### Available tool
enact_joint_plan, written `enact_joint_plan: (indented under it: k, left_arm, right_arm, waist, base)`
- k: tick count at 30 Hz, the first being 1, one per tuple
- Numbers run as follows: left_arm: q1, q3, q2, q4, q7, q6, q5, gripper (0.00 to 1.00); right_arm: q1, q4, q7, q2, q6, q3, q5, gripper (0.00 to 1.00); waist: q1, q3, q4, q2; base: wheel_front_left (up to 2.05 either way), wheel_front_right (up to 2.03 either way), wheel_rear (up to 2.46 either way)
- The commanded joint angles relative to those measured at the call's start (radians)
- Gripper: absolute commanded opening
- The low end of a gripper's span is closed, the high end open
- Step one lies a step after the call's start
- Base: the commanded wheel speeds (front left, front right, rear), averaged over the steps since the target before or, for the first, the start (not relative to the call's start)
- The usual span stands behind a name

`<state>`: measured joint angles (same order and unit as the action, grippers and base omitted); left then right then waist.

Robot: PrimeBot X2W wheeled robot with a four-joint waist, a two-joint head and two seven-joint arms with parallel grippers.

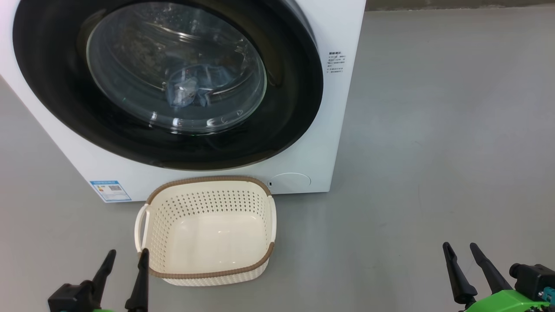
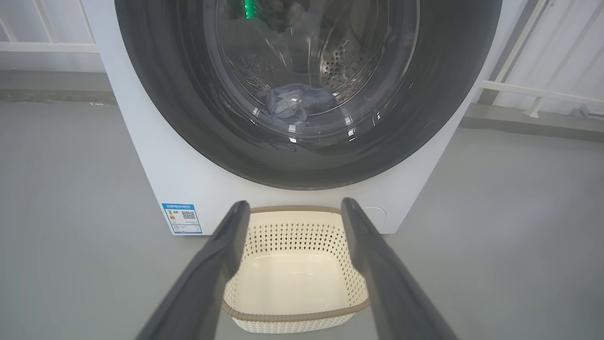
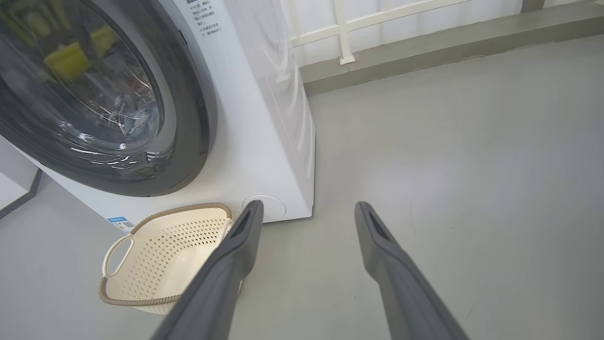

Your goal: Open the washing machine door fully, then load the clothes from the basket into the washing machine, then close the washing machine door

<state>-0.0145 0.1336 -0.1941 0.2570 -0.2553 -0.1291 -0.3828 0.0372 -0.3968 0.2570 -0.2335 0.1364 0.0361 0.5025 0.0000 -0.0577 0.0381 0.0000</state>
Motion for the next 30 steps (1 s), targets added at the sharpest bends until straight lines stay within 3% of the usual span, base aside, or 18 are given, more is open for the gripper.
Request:
enact_joint_plan:
  k: [1, 21, 22, 30]
  left_arm:
    - [-0.009, -0.041, -0.018, -0.027, -0.006, -0.002, 0.007, 1.0]
    - [-0.01, -0.054, -0.012, -0.036, -0.006, -0.002, 0.01, 1.0]
    - [0.0, -0.013, 0.007, -0.005, 0.0, 0.0, 0.008, 0.0]
    - [0.012, -0.009, 0.04, 0.03, 0.012, 0.002, -0.034, 0.0]
  right_arm:
    - [-0.003, 0.025, 0.005, -0.014, -0.006, 0.015, -0.008, 1.0]
    - [0.005, 0.035, 0.005, -0.004, -0.006, 0.012, -0.015, 1.0]
    - [0.0, 0.007, 0.0, 0.01, 0.0, -0.009, -0.006, 0.0]
    - [-0.001, -0.03, -0.013, 0.043, 0.0, -0.01, 0.03, 0.0]
  waist:
    - [0.0, -0.002, -0.001, 0.0]
    - [0.0, -0.01, 0.0, 0.0]
    - [0.0, -0.01, 0.0, 0.0]
    - [0.0007, -0.007, -0.001, 0.0]
  base:
    - [0.0, 0.0, 0.0]
    - [0.0, 0.0, 0.0]
    - [0.0, 0.0, 0.0]
    - [0.0, 0.0, 0.0]
